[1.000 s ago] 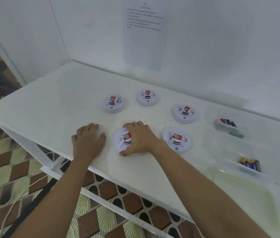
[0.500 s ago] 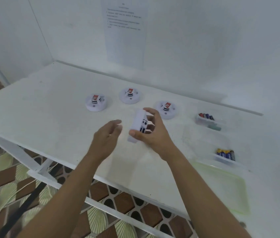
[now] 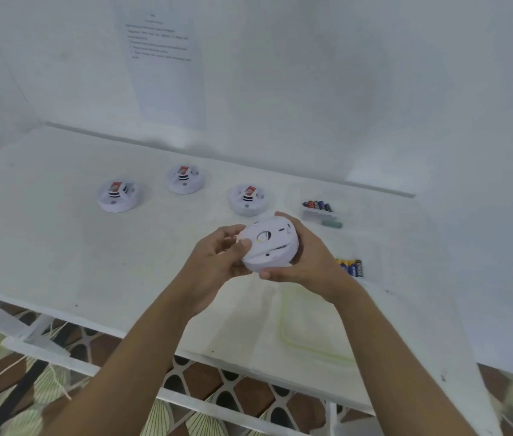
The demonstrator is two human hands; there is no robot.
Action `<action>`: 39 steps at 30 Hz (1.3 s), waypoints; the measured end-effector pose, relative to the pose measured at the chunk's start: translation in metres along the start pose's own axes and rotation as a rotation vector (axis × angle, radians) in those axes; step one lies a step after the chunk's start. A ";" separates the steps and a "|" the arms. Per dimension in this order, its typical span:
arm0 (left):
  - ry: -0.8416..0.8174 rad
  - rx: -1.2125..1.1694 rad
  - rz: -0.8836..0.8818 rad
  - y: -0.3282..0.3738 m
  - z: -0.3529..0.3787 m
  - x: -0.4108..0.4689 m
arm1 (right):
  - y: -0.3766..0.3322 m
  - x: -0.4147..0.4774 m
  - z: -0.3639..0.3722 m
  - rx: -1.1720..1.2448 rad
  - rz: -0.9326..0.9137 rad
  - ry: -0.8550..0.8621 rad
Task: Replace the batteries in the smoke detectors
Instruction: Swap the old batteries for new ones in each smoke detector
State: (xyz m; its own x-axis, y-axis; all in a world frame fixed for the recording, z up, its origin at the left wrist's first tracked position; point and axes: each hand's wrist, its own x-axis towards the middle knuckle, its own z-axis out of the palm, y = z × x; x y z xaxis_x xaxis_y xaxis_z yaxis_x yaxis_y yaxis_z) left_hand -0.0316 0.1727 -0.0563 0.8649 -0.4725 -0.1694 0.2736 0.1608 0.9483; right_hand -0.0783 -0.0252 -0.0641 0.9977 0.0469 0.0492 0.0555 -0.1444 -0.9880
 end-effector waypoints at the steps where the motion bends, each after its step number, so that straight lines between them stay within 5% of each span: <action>1: -0.002 0.037 0.013 -0.001 0.004 0.001 | -0.001 -0.003 -0.006 -0.024 0.001 -0.010; 7: 0.096 0.630 0.294 -0.001 0.012 0.005 | -0.002 -0.020 -0.028 -0.096 0.020 0.009; 12: -0.085 0.863 0.370 0.003 0.025 0.007 | -0.004 -0.032 -0.035 -0.142 0.019 -0.008; 26: -0.066 0.904 0.565 -0.004 0.015 0.012 | -0.004 -0.025 -0.024 -0.416 -0.120 0.014; 39: 0.040 0.933 0.564 -0.008 -0.006 0.008 | 0.002 -0.009 0.002 -0.525 -0.152 -0.015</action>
State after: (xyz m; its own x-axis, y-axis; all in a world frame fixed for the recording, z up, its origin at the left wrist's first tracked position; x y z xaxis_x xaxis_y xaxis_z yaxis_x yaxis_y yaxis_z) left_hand -0.0248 0.1727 -0.0668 0.7832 -0.5059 0.3614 -0.5795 -0.3833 0.7192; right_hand -0.0871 -0.0236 -0.0667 0.9764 0.1190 0.1801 0.2151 -0.6084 -0.7640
